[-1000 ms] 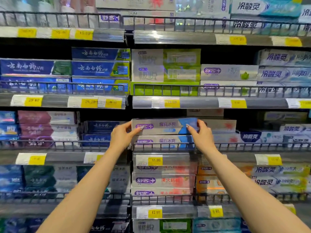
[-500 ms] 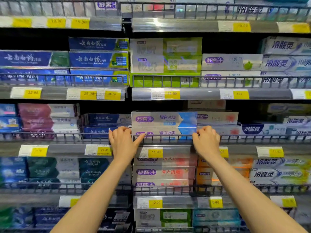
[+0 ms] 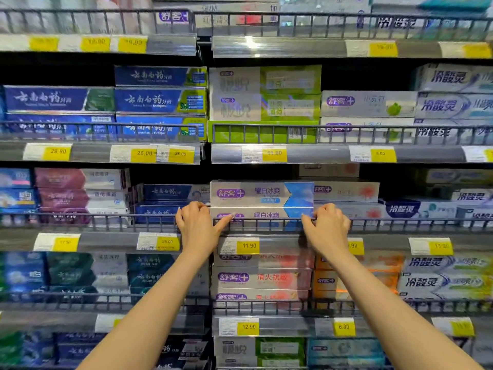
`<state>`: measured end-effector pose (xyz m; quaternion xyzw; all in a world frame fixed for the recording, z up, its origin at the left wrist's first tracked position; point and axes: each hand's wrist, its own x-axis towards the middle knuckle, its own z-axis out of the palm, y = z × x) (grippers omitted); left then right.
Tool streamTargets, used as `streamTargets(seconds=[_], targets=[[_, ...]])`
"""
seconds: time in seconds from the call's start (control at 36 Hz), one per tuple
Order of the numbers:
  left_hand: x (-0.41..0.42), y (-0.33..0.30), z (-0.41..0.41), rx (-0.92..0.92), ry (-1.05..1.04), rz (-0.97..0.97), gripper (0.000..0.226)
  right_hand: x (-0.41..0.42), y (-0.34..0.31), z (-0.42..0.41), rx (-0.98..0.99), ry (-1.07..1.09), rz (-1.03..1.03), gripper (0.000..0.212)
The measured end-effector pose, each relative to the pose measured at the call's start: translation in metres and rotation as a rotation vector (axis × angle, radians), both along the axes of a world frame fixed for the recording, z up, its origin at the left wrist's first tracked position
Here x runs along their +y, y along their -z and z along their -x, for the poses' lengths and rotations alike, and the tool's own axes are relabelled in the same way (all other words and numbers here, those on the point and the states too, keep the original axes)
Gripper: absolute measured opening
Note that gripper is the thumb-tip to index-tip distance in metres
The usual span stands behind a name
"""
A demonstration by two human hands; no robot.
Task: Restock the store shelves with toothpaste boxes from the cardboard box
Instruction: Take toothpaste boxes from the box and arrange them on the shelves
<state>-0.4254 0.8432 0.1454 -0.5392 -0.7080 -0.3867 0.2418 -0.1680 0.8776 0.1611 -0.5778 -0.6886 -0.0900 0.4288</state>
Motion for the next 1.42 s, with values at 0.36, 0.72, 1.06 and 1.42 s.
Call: streamTargets(seconds=[0.36,0.72,1.06,1.42], targets=[[-0.015,0.019,-0.008,-0.01,0.427,-0.088,0.081,-0.012,0.001,-0.007,0.231,-0.31,-0.035,0.034],[-0.002,0.0,-0.009,0.044,0.199,-0.006,0.082,0.0,-0.004,0.007,0.125,-0.294,-0.01,0.037],[0.003,-0.008,-0.011,0.026,0.176,0.018,0.077,0.011,-0.007,0.016,-0.024,-0.098,-0.004,0.037],[-0.035,0.006,-0.024,0.191,0.386,-0.349,0.034,-0.023,0.01,0.002,0.029,-0.275,-0.278,0.037]])
